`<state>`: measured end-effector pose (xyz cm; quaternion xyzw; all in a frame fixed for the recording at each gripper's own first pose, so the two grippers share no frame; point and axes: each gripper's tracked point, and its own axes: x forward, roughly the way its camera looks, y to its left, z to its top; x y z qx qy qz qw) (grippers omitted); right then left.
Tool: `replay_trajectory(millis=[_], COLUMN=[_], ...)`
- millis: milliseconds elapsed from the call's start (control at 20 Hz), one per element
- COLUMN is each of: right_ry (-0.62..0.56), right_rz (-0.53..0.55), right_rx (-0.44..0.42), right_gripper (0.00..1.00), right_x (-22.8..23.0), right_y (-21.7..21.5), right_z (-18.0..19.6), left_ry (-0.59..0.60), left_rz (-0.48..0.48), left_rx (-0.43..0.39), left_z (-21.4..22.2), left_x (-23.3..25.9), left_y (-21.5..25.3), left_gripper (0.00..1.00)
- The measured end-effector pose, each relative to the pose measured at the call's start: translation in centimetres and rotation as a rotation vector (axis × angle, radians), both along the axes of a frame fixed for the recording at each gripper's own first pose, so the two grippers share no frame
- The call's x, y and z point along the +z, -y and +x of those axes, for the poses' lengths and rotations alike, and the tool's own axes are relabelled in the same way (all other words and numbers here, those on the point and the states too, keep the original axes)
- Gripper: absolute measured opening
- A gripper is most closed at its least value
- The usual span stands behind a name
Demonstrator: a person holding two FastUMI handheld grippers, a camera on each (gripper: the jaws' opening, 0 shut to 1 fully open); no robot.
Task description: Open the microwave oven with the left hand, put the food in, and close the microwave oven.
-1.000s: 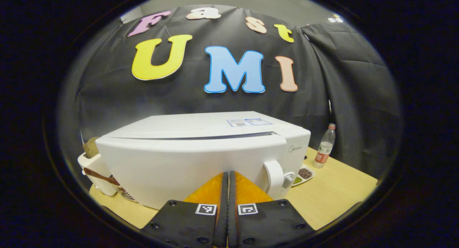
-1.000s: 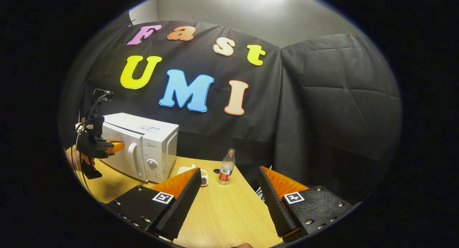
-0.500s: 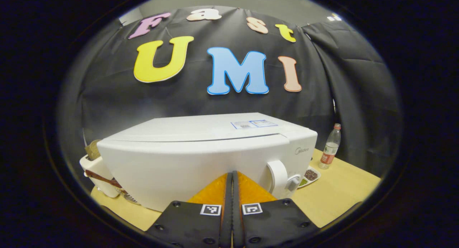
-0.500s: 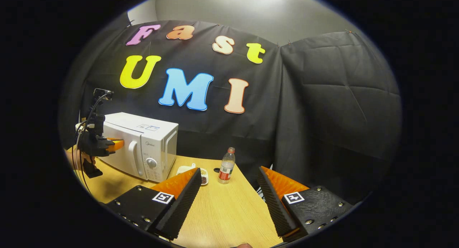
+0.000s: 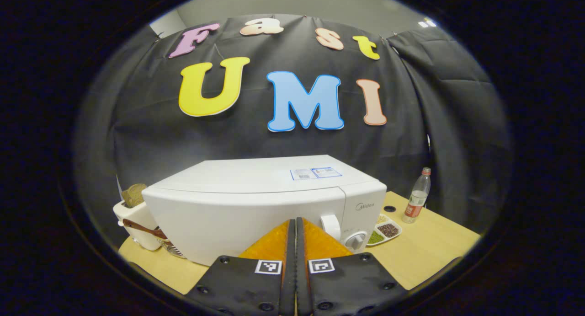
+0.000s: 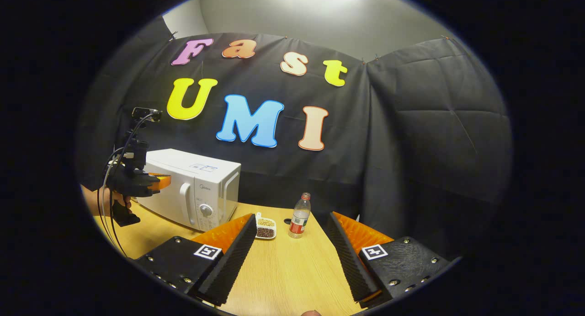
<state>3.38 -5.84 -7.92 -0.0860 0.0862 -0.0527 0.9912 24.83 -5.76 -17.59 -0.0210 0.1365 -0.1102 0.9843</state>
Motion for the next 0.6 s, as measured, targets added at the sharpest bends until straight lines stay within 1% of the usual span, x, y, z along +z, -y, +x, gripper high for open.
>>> replay_trajectory(millis=[150,250,350,450,600], right_ry=[0.018,0.031,0.052,0.060,0.068], right_rz=[0.019,0.047,0.049,0.043,0.082], right_rx=[0.047,0.082,0.107,0.115,0.126], right_gripper=[0.96,0.96,0.96,0.95,0.96], right_x=[0.1,0.3,0.5,0.6,0.9], right_y=[0.1,0.0,-0.1,-0.1,-1.2], right_z=[-0.2,-0.5,-0.7,-1.0,-1.5], left_ry=[0.028,0.054,0.077,0.093,0.119], left_rz=[-0.022,-0.022,-0.022,-0.014,0.002], left_rx=[0.047,0.080,0.110,0.133,0.162], left_z=[-3.2,-5.4,-7.7,-9.7,-12.8], left_x=[3.0,5.1,7.1,8.8,10.9], left_y=[-0.7,-1.6,-2.7,-3.9,-5.8], left_gripper=[0.07,0.07,0.07,0.07,0.07])
